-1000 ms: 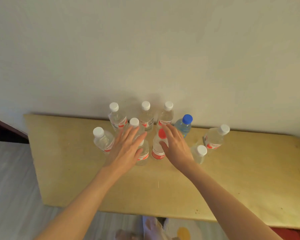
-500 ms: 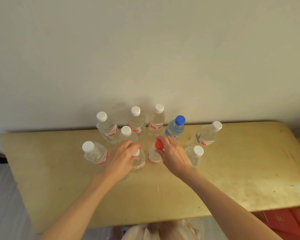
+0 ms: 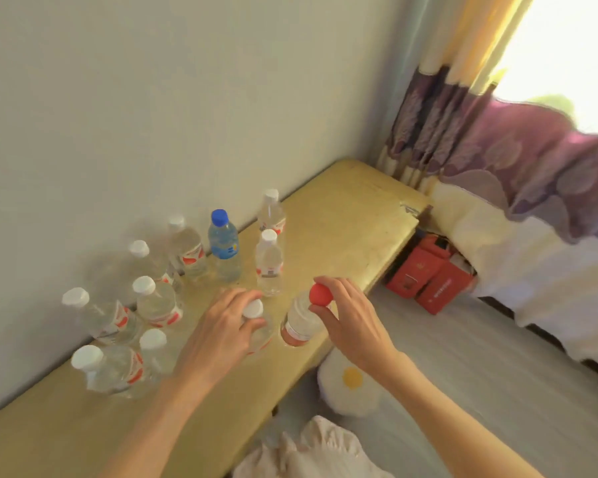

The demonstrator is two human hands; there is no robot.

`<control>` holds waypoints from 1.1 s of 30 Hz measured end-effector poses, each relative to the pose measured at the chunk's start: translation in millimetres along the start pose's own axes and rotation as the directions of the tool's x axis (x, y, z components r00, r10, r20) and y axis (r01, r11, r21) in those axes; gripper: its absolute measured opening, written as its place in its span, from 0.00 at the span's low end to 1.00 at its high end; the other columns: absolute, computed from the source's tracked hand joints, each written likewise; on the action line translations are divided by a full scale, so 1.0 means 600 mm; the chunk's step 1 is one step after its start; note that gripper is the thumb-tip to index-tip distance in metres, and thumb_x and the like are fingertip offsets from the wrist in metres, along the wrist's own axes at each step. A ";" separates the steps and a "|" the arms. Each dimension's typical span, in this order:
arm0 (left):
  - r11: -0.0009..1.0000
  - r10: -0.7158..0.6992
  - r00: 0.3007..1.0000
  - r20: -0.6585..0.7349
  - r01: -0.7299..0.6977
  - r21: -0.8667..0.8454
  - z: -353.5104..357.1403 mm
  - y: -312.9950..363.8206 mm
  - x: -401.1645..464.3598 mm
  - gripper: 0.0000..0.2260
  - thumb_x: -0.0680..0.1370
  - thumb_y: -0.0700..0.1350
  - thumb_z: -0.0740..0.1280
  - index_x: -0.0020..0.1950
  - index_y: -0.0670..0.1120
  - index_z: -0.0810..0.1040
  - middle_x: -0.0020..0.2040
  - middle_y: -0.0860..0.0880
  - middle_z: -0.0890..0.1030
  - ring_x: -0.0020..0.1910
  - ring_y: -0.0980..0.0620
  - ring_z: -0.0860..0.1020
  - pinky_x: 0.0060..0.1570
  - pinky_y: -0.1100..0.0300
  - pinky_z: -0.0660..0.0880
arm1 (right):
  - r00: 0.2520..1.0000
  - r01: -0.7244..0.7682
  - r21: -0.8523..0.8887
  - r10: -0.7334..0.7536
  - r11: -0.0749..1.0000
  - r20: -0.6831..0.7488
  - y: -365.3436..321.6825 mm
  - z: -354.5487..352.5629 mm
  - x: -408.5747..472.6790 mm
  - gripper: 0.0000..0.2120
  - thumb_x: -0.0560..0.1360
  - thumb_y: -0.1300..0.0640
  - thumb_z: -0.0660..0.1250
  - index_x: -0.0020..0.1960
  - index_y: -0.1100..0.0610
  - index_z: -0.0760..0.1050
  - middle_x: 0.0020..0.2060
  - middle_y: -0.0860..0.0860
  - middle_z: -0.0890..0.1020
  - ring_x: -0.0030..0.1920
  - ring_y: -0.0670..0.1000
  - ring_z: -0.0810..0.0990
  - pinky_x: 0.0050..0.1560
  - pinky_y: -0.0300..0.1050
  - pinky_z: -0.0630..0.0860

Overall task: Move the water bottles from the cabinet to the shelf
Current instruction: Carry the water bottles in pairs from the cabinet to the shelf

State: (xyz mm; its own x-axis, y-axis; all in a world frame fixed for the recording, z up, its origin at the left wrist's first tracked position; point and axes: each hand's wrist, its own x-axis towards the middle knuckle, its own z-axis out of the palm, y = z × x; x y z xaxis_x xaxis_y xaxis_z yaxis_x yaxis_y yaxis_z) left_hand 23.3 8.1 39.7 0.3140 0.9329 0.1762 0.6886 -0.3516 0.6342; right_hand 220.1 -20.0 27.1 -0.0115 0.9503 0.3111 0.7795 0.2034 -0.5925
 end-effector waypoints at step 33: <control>0.312 0.868 -0.129 0.480 -0.611 -0.727 0.681 1.089 -0.824 0.15 0.68 0.39 0.73 0.54 0.42 0.78 0.47 0.45 0.78 0.46 0.45 0.75 0.44 0.66 0.62 | -0.230 -0.910 0.369 0.510 0.189 -0.829 0.033 -0.670 -1.418 0.15 0.72 0.56 0.68 0.58 0.57 0.72 0.52 0.52 0.76 0.53 0.50 0.72 0.55 0.37 0.66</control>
State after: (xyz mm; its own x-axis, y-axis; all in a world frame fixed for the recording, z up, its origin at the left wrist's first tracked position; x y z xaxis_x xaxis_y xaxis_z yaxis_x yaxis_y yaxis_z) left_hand 585.0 -714.3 59.4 0.8708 -0.4628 0.1658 -0.4526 -0.6232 0.6377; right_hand 497.1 -919.3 49.4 0.9193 -0.3100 0.2423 -0.0729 -0.7393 -0.6694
